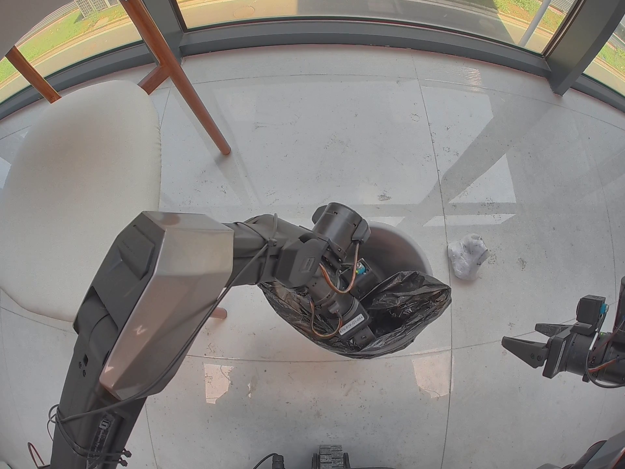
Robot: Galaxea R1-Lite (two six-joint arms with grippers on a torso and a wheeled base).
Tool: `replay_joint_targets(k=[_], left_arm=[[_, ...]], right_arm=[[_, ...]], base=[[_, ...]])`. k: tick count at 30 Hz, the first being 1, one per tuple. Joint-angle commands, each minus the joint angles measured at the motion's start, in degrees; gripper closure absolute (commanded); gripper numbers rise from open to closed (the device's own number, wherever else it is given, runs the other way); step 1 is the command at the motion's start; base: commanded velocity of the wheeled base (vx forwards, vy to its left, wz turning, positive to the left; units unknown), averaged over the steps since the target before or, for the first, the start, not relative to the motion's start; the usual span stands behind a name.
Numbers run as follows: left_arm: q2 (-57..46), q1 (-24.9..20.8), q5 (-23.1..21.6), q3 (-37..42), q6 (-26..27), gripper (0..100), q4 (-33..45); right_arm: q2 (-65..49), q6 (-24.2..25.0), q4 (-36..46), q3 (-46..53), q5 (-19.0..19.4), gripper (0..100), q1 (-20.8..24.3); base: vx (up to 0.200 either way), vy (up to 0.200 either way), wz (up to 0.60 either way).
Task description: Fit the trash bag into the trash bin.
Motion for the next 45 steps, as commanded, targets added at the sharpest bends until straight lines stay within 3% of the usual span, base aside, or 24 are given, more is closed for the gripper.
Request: replay_joint_targets(k=[1, 10, 14, 15, 16, 17, 18, 19, 20, 21, 22, 27, 32, 34, 38, 39, 40, 41, 42, 43, 45], left_arm=[[-2.31, -0.07, 1.9, -0.01, -0.78, 0, -3.19], [-11.01, -2.7, 4.8, -0.01, -1.22, 0, -2.67], [-15.76, -3.41, 6.47, -0.01, -4.21, 0, 6.56], [-18.48, -4.37, 7.61, -0.01, -5.88, 0, 13.24], [-18.48, -4.37, 7.61, -0.01, -5.88, 0, 13.24], [-24.02, -6.13, 9.89, -0.01, -9.75, 0, 29.15], [-24.02, -6.13, 9.89, -0.01, -9.75, 0, 29.15], [-29.64, -7.45, 9.89, -0.01, -13.7, 0, 45.85], [-30.44, -7.98, 9.81, -0.01, -14.23, 0, 48.22], [-32.81, -10.61, 9.63, -0.01, -16.08, 0, 57.54], [-34.3, -14.66, 9.37, -0.01, -18.45, 0, 60.0], [-41.86, -17.47, 8.84, -0.01, -34.27, 0, 60.0], [-59.09, -17.38, 3.04, -0.01, -33.3, 0, 59.47], [-65.24, -17.29, 2.16, 12.71, -29.79, 0, 57.45], [-73.77, -15.89, -3.82, 41.45, -28.21, 0, 33.37], [-73.77, -15.89, -3.82, 41.45, -28.21, 0, 33.37], [-74.56, -12.55, -4.35, 52.62, -28.21, 0, 16.84], [-74.73, -11.05, -3.82, 55.87, -28.03, 0, 11.75], [-74.73, -11.05, -3.82, 55.87, -28.03, 0, 11.75], [-74.91, -7.89, -3.2, 62.11, -27.68, 0, 1.11], [-74.91, -7.54, -3.2, 63.43, -27.77, 0, -0.73]], right_arm=[[-0.05, 0.0, -0.09, 0.2, 0.03, 0, -0.04], [-1.19, 0.17, 0.0, 0.91, 0.03, 0, -0.04], [-1.54, 0.17, 0.0, 1.79, 0.03, 0, -0.04], [-1.98, 0.08, 0.0, 2.31, 0.03, 0, -0.04], [-1.98, 0.08, 0.0, 2.31, 0.03, 0, -0.04], [-2.59, 0.0, 0.0, 3.37, 0.03, 0, -0.04], [-2.59, 0.0, 0.0, 3.37, 0.03, 0, -0.04], [-3.21, -0.09, 0.0, 4.07, 0.03, 0, -0.04], [-3.39, -0.09, 0.0, 4.16, 0.03, 0, -0.04], [-3.82, -0.09, 0.0, 4.42, 0.03, 0, -0.04], [-4.44, -0.09, 0.08, 4.69, 0.03, 0, -0.04], [-5.58, -0.09, 0.61, 5.83, 0.03, 0, 0.05], [-6.2, -0.09, 0.61, 6.53, 0.03, 0, -0.04], [-6.37, 0.0, 0.61, 6.71, 0.03, 0, -0.04], [-6.37, 0.0, 0.7, 7.5, 0.03, 0, -0.04], [-6.37, 0.0, 0.7, 7.5, 0.03, 0, -0.04], [-6.46, -0.09, 0.7, 8.03, 0.12, 0, -0.04], [-6.55, -0.09, 0.7, 8.2, 0.12, 0, -0.04], [-6.55, -0.09, 0.7, 8.2, 0.12, 0, -0.04], [-7.16, 0.0, 0.7, 8.55, 0.03, 0, -0.04], [-7.43, 0.0, 0.7, 8.82, 0.03, 0, -0.04]], base=[[0.0, 0.0, 0.0], [0.0, 0.0, 0.0], [0.0, 0.0, 0.0], [0.0, 0.0, 0.0], [0.0, 0.0, 0.0], [0.0, 0.0, 0.0], [0.0, 0.0, 0.0], [0.0, 0.0, 0.0], [0.0, 0.0, 0.0], [0.0, 0.0, 0.0], [0.0, 0.0, 0.0], [0.0, 0.0, 0.0], [0.0, 0.0, 0.0], [0.0, 0.0, 0.0], [0.0, 0.0, 0.0], [0.0, 0.0, 0.0], [0.0, 0.0, 0.0], [0.0, 0.0, 0.0], [0.0, 0.0, 0.0], [0.0, 0.0, 0.0], [0.0, 0.0, 0.0]])
